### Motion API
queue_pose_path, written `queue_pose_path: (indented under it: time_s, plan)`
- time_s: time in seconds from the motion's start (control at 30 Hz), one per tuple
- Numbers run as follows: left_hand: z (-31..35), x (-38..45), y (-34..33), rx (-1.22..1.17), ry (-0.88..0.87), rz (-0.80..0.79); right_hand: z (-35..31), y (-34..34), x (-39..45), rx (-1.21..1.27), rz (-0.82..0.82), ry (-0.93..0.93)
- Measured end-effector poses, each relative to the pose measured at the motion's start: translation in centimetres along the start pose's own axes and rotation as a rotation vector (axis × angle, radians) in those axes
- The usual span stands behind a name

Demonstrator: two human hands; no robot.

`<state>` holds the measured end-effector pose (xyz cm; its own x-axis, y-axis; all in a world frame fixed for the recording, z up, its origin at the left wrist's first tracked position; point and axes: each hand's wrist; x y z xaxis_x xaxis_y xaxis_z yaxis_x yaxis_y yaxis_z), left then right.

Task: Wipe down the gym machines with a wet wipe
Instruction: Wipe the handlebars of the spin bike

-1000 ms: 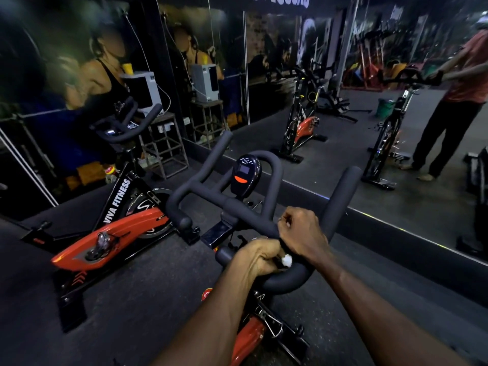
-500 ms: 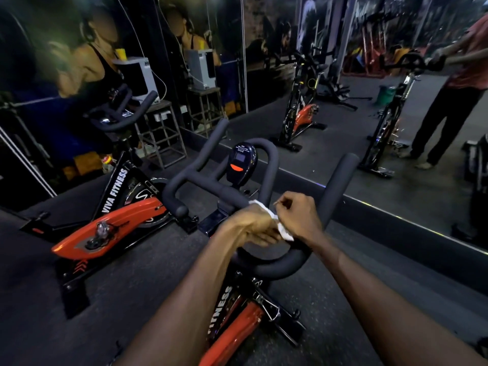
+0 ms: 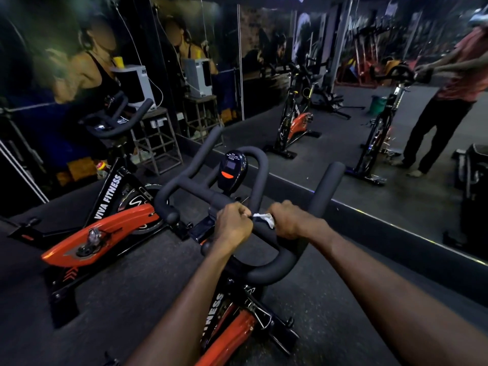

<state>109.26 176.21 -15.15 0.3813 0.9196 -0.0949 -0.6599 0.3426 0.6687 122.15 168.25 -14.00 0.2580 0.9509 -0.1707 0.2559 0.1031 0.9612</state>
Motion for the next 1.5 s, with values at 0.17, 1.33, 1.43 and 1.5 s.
queue_pose_path:
  time_s: [0.17,1.33,1.43,1.5]
  plan:
    - [-0.1,0.3,0.3,0.008,-0.04,0.043,0.6,2.2,1.2,-0.058,-0.036,-0.036]
    - [0.8,3.9,0.5,0.398,-0.329,0.109,0.5,3.5,6.7,0.145,0.76,0.307]
    - [1.5,4.2,0.4,0.363,-0.356,0.123,1.3,3.6,6.9,0.055,0.613,0.365]
    - [1.9,4.4,0.5,0.332,-0.373,0.129,1.4,3.7,6.7,0.013,0.476,0.387]
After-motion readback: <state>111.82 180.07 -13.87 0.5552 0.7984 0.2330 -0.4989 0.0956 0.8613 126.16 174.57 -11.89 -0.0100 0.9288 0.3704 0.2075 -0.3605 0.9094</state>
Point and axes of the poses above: each hand's wrist, its own x-axis towards the middle knuckle, its own y-axis out of the back of the hand, z = x × y, and after that the axes turned 9 degrees about y, right-handed
